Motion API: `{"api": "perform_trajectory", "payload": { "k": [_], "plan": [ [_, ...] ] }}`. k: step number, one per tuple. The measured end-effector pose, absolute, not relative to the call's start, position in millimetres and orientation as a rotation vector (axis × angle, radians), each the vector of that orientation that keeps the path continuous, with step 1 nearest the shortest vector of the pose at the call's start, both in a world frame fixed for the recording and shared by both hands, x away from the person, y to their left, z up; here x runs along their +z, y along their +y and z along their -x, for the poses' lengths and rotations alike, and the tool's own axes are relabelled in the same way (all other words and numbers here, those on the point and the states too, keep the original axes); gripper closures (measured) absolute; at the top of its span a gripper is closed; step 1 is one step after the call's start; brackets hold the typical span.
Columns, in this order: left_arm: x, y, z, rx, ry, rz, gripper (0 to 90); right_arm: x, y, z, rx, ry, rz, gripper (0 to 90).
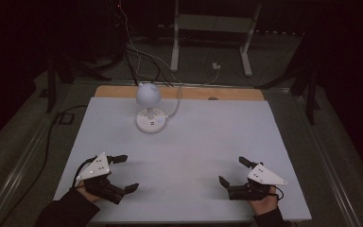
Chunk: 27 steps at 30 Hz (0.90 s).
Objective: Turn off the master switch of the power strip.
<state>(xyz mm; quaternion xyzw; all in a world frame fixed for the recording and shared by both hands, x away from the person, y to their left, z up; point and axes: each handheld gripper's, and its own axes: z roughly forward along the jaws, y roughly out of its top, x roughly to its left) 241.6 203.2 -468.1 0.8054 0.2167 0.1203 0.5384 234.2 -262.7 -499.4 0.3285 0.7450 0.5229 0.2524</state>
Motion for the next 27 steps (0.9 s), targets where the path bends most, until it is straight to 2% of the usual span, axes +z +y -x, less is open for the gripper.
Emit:
{"api": "perform_trajectory", "payload": {
  "k": [27],
  "plan": [
    [-443,177,-291,0.343,0.536,-1.909,0.5,-500,-264,-234,1.444,2.031,-0.908,0.0]
  ]
}}
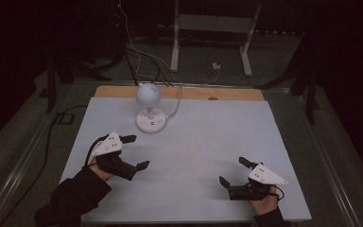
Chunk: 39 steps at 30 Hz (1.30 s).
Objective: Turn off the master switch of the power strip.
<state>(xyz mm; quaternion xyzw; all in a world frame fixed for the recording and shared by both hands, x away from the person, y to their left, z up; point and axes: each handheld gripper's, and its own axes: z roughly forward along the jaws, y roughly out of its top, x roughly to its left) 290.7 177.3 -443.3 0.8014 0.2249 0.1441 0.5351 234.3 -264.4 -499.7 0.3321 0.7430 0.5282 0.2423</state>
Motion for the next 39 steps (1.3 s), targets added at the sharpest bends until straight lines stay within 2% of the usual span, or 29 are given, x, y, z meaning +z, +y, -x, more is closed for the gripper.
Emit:
{"api": "perform_trajectory", "payload": {
  "k": [25,35,39],
  "plan": [
    [-446,140,-333,0.406,0.66,-1.905,0.5,-499,-267,-234,1.462,2.022,-0.912,0.0],
    [-453,129,-347,0.465,0.774,-1.884,0.4,-499,-267,-234,1.464,2.019,-0.911,0.0],
    [-455,123,-354,0.518,0.877,-1.837,0.4,-498,-268,-234,1.468,2.016,-0.912,0.0]
  ]
}}
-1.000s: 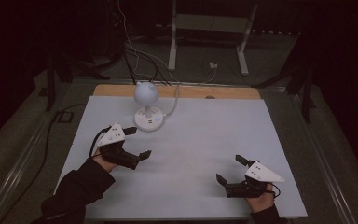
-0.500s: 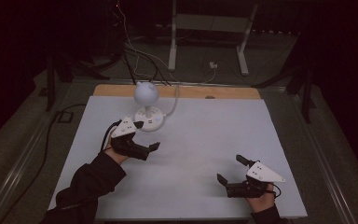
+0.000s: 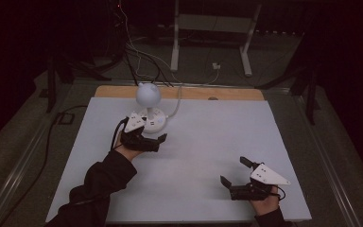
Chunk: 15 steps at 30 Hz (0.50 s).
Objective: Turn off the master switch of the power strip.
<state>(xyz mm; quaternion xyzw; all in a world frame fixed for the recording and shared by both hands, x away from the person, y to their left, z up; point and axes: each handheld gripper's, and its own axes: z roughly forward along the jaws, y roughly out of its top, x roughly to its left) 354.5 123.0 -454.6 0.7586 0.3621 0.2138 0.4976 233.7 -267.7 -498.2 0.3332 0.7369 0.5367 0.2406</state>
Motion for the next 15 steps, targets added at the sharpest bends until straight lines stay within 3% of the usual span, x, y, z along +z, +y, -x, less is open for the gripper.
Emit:
{"api": "perform_trajectory", "payload": {
  "k": [10,15],
  "plan": [
    [-465,108,-367,0.54,0.947,-1.838,1.0,-498,-268,-233,1.472,2.016,-0.911,0.0],
    [-469,101,-373,0.561,0.98,-1.834,11.1,-498,-269,-234,1.476,2.016,-0.912,0.0]
  ]
}}
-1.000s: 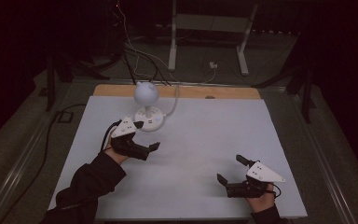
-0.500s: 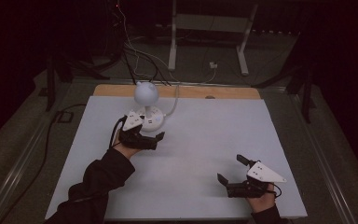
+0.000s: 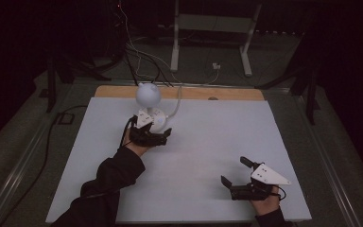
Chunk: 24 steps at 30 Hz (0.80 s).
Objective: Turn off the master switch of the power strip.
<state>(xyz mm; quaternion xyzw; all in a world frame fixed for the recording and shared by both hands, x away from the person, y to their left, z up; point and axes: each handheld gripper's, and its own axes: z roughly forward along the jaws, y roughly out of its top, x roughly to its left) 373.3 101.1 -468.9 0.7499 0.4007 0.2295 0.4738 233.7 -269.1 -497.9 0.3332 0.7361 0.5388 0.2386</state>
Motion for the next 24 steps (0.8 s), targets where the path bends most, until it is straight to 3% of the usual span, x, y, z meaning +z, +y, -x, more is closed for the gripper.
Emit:
{"api": "perform_trajectory", "payload": {
  "k": [4,8,9,13,17,24],
  "plan": [
    [-472,95,-378,0.626,0.998,-1.838,17.5,-498,-269,-234,1.477,2.017,-0.914,0.0],
    [-475,93,-381,0.683,1.019,-1.811,34.8,-498,-270,-234,1.48,2.018,-0.913,0.0],
    [-475,93,-382,0.695,1.024,-1.805,34.8,-498,-270,-234,1.48,2.018,-0.913,0.0],
    [-478,94,-387,0.717,1.048,-1.793,50.1,-498,-270,-234,1.482,2.02,-0.914,0.0],
    [-483,95,-392,0.725,1.082,-1.791,72.2,-498,-270,-234,1.484,2.021,-0.911,0.0],
    [-492,94,-402,0.732,1.094,-1.801,85.3,-498,-270,-234,1.489,2.021,-0.915,0.0]
  ]
}}
